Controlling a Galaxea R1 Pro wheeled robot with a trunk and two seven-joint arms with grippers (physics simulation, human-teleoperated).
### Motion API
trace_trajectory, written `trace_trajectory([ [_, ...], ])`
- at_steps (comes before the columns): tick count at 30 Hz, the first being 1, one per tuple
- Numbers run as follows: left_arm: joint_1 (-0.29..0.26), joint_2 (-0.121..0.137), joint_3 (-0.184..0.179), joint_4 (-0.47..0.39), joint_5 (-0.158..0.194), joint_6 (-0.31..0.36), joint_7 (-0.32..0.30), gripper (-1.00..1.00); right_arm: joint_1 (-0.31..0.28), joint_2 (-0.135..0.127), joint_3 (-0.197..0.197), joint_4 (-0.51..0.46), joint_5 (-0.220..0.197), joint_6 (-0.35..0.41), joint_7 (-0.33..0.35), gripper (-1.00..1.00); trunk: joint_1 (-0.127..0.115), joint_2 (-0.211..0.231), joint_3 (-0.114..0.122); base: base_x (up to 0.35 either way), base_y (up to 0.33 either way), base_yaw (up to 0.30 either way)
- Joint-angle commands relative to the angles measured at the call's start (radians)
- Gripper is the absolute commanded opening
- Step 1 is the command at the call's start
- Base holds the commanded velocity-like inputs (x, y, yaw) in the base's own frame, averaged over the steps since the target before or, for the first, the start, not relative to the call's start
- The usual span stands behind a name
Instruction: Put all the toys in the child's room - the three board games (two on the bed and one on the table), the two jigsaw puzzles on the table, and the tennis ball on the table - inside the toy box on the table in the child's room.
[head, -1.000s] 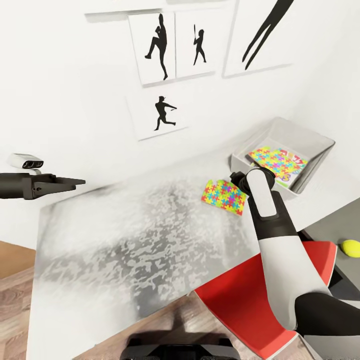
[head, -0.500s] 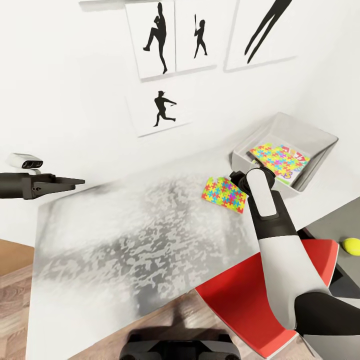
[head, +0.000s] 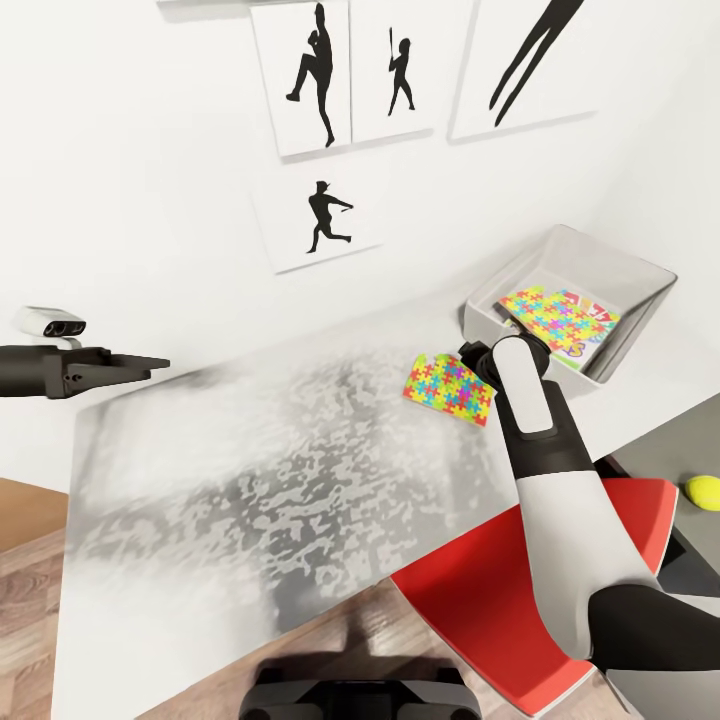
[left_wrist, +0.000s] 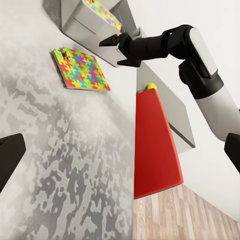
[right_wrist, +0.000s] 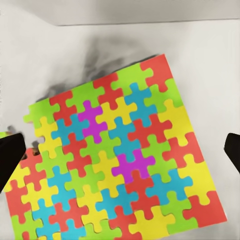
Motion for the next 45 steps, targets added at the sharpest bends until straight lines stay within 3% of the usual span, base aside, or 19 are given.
trace_trajectory([
  [1, -0.001, 0.001, -0.001, 0.000, 0.000, 0.011, -0.004, 1.00, -0.001, 0.000, 0.000, -0.001, -0.005, 0.008, -0.007, 1.00, 0.001, -0.002, -0.001, 0.000, 0.000, 0.000],
  [45, -0.001, -0.001, -0.002, 0.000, 0.000, 0.011, -0.004, 1.00, -0.022, 0.007, -0.001, -0.005, -0.006, 0.008, -0.007, 1.00, 0.001, -0.002, -0.045, 0.000, 0.000, 0.000],
])
